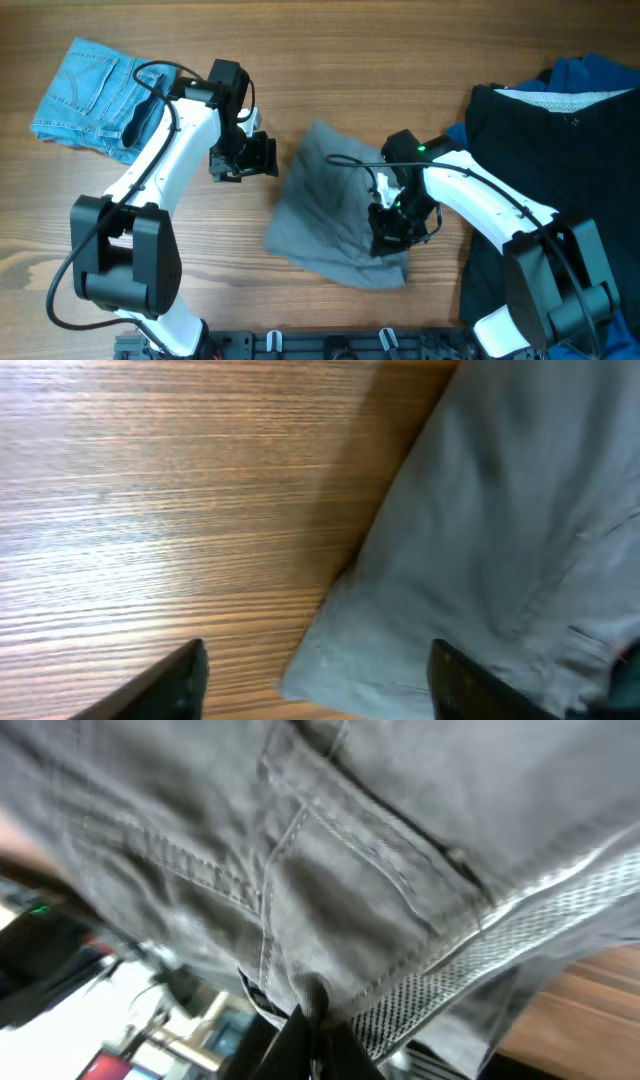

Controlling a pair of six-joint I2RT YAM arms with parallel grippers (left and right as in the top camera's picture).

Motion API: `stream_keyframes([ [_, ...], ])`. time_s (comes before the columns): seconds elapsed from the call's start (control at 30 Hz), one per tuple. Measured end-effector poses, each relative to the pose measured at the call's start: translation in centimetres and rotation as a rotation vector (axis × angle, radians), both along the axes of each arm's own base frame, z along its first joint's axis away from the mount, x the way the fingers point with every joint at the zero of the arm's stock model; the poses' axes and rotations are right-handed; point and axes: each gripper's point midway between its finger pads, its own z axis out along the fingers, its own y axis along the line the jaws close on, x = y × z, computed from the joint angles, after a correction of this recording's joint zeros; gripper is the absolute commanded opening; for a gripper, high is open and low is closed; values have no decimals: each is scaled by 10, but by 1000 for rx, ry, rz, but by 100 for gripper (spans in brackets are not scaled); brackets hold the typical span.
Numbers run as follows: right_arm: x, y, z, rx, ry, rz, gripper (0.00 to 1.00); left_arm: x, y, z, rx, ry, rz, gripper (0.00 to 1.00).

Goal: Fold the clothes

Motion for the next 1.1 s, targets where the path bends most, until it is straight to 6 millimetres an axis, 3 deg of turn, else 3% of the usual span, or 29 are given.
stream_keyframes([
  [0.07, 9, -5, -7, -45, -47, -6, 4, -1, -5, 1, -31, 3, -7, 35],
  [0.23, 13, -11, -14, -91, -68, -31, 4, -6, -35, 0, -217, 26, -3, 28],
  [0.37, 3, -18, -21, -123, -41, -31, 5, -12, -60, -11, -330, 18, -36, 29],
  [0.47, -15, -33, -38, -188, -5, -41, 15, -25, -81, -23, -378, 16, -91, 33],
  [0.6, -9, -35, -43, -196, -38, -52, 25, -35, -95, -27, -395, 18, -136, 38],
  [0.67, -2, -38, -35, -191, -62, -68, 36, -35, -96, -27, -398, 18, -139, 39],
  [0.73, 21, -42, -10, -163, -148, -105, 52, -35, -96, -27, -399, 16, -139, 41],
  [0.8, 43, -50, 15, -147, -252, -147, 57, -35, -96, -27, -399, 16, -139, 46],
  [0.9, 76, -65, 53, -117, -446, -235, 57, -34, -96, -27, -399, 14, -139, 49],
  [1.07, 120, -71, 72, -78, -651, -288, 57, -31, -97, -27, -404, -4, -143, 49],
  [1.1, 129, -70, 71, -70, -678, -286, 50, -30, -96, -27, -397, -8, -143, 49],
])
